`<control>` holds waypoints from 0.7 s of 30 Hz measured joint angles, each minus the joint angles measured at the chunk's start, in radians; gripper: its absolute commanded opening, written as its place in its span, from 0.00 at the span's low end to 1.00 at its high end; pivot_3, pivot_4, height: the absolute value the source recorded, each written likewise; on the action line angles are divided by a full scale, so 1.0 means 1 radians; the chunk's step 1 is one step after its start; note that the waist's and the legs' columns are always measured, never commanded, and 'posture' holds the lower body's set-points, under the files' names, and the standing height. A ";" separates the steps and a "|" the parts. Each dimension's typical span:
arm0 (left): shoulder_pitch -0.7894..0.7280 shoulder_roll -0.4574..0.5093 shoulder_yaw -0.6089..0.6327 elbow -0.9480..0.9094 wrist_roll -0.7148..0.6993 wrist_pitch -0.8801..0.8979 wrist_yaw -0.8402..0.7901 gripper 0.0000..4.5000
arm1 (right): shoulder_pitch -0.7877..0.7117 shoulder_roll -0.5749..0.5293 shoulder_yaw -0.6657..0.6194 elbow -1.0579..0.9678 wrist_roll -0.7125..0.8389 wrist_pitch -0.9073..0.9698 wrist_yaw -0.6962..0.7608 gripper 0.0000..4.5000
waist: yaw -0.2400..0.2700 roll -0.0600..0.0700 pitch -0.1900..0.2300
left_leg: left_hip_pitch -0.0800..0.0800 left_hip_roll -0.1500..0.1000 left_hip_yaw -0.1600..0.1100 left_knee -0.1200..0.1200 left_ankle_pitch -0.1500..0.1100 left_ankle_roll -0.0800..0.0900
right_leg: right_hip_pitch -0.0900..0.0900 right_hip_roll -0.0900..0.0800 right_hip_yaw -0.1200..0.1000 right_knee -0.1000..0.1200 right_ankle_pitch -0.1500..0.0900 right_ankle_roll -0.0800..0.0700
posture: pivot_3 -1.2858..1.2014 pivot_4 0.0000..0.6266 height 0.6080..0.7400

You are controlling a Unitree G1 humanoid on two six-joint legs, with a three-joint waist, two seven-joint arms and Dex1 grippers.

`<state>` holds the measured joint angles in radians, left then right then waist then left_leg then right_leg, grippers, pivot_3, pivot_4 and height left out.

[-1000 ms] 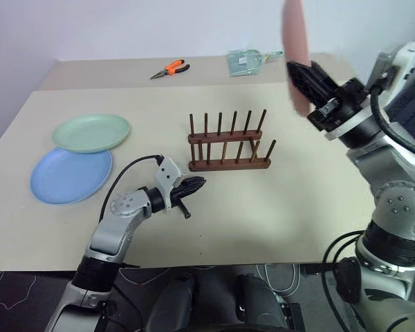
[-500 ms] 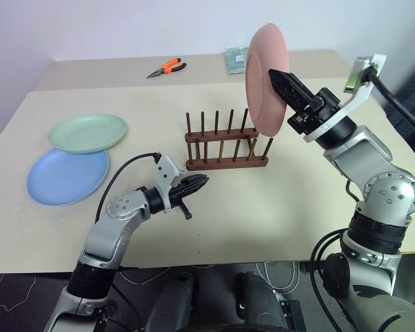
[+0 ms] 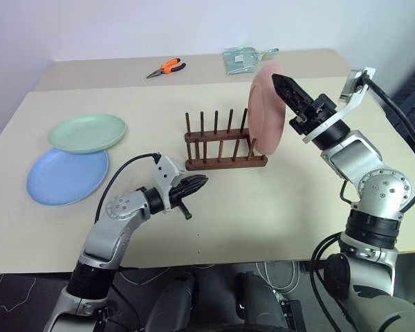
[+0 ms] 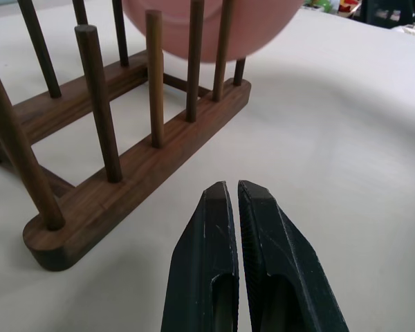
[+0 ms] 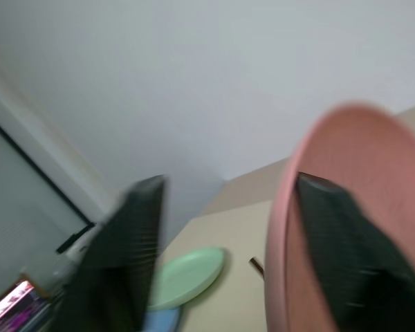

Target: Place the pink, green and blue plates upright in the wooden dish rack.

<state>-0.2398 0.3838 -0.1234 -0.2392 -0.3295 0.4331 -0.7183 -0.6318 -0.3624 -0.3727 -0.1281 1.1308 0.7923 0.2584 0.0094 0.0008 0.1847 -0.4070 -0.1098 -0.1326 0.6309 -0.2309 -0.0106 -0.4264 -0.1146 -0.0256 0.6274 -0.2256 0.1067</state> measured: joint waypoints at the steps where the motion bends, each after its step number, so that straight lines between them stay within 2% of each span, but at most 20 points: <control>1: 0.000 0.001 0.001 0.000 -0.006 0.002 0.001 0.22 | -0.001 -0.025 0.017 0.000 -0.040 -0.018 0.016 1.00 | 0.000 0.000 0.000 | 0.000 0.000 0.000 0.000 0.000 0.000 | 0.000 0.000 0.000 0.000 0.000 0.000 | 0.52 0.24 0.99; 3: -0.001 -0.003 0.023 0.000 -0.021 0.012 0.016 0.44 | -0.002 -0.114 0.082 -0.001 -0.182 -0.090 0.063 1.00 | 0.000 0.000 0.000 | 0.000 0.000 0.001 0.000 0.000 0.000 | -0.001 0.000 0.000 0.000 0.000 0.000 | 0.52 0.24 0.99; 7: -0.038 -0.029 0.159 0.018 -0.032 0.013 0.142 0.90 | -0.017 -0.270 0.163 0.000 -0.447 -0.252 0.150 1.00 | 0.002 0.000 0.000 | 0.000 0.000 0.001 0.000 0.000 0.000 | -0.001 0.000 0.000 0.000 0.000 0.000 | 0.52 0.24 0.99; 10: -0.122 -0.084 0.299 0.075 -0.016 -0.002 0.342 0.90 | -0.045 -0.327 0.224 -0.007 -0.570 -0.341 0.231 1.00 | -0.004 -0.001 0.000 | 0.000 0.001 0.002 0.001 0.000 -0.001 | -0.001 0.000 0.000 0.001 0.000 0.001 | 0.52 0.24 0.99; 15: -0.231 -0.118 0.494 0.125 0.080 -0.005 0.722 0.90 | -0.090 -0.333 0.347 -0.109 -0.679 -0.405 0.333 1.00 | -0.006 -0.004 0.002 | 0.000 0.001 0.001 0.000 0.001 -0.002 | -0.002 0.001 0.000 0.001 0.000 0.001 | 0.52 0.24 0.99; 18: -0.312 -0.167 0.667 0.124 0.076 0.038 0.969 0.90 | -0.105 -0.295 0.430 -0.179 -0.712 -0.423 0.379 1.00 | -0.002 -0.008 0.002 | 0.000 0.001 0.001 0.001 0.001 -0.002 | -0.001 0.001 0.000 0.001 0.000 0.001 | 0.52 0.24 0.99; 21: -0.329 -0.220 0.794 0.114 0.032 0.062 1.112 0.90 | -0.092 -0.246 0.494 -0.213 -0.729 -0.431 0.410 1.00 | 0.005 -0.011 0.003 | -0.001 0.000 0.001 0.002 0.002 -0.004 | -0.001 0.000 0.000 0.001 0.001 0.002 | 0.52 0.24 0.99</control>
<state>-0.5692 0.1638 0.6707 -0.1251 -0.2980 0.4951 0.3940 -0.7235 -0.6089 0.1214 -0.3407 0.4019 0.3608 0.6686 0.0142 -0.0105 0.1874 -0.4075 -0.1098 -0.1320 0.6326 -0.2289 -0.0148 -0.4271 -0.1145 -0.0255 0.6285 -0.2244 0.1091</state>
